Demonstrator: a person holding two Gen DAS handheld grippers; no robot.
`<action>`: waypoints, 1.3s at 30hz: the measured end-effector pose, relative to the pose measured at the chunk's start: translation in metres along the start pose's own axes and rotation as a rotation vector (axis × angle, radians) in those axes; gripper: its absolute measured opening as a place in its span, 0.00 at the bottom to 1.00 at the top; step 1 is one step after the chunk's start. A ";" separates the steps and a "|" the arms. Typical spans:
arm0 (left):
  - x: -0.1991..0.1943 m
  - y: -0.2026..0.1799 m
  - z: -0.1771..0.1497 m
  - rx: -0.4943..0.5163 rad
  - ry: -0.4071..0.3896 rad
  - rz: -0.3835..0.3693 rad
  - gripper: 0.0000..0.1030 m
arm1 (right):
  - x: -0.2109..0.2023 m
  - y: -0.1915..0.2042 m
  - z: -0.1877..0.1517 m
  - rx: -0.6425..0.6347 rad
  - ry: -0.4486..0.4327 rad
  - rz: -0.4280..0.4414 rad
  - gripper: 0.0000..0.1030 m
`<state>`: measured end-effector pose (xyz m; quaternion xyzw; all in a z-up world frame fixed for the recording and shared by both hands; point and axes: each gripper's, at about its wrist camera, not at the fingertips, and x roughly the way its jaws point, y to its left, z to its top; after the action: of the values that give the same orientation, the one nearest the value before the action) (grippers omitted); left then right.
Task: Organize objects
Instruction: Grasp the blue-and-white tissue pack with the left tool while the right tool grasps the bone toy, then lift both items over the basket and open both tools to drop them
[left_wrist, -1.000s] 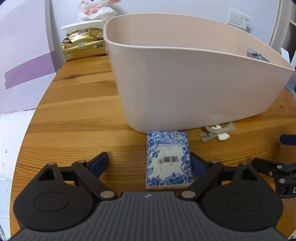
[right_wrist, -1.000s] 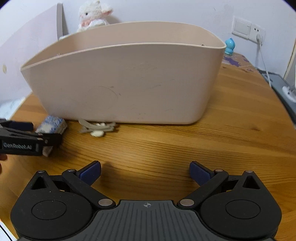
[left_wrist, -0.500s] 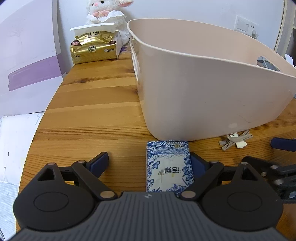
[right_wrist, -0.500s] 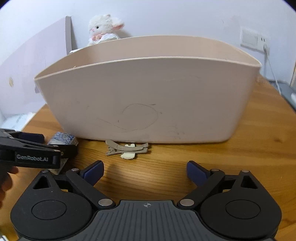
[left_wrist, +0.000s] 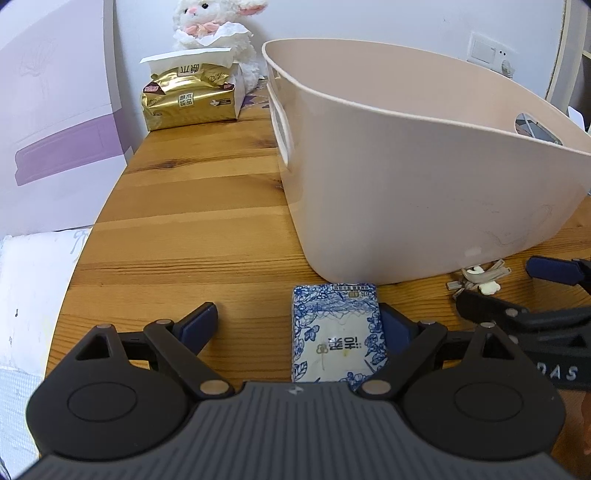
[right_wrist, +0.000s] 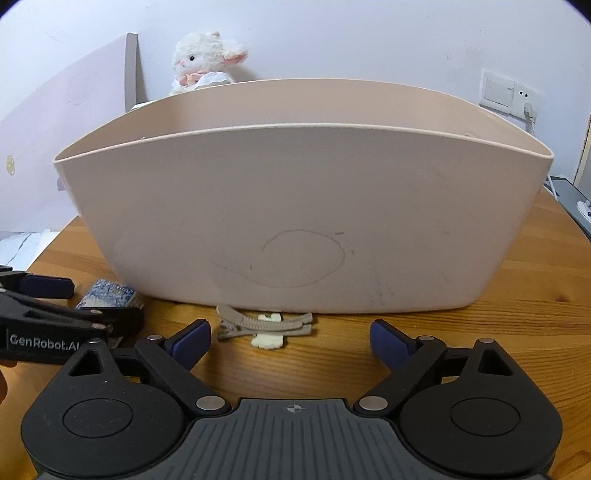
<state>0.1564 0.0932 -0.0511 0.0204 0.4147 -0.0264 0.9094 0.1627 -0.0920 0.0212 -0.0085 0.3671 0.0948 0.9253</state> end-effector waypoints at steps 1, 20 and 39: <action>0.000 0.000 0.000 -0.001 -0.003 -0.001 0.89 | 0.000 0.001 0.000 0.001 -0.001 -0.006 0.90; -0.008 -0.018 -0.002 0.036 -0.041 -0.055 0.47 | -0.007 -0.009 -0.002 0.025 -0.029 -0.050 0.32; -0.020 -0.033 -0.011 0.044 -0.030 -0.066 0.46 | -0.031 -0.019 -0.011 -0.011 -0.034 0.005 0.08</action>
<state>0.1328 0.0618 -0.0433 0.0262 0.4010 -0.0656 0.9134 0.1364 -0.1166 0.0335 -0.0111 0.3508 0.0994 0.9311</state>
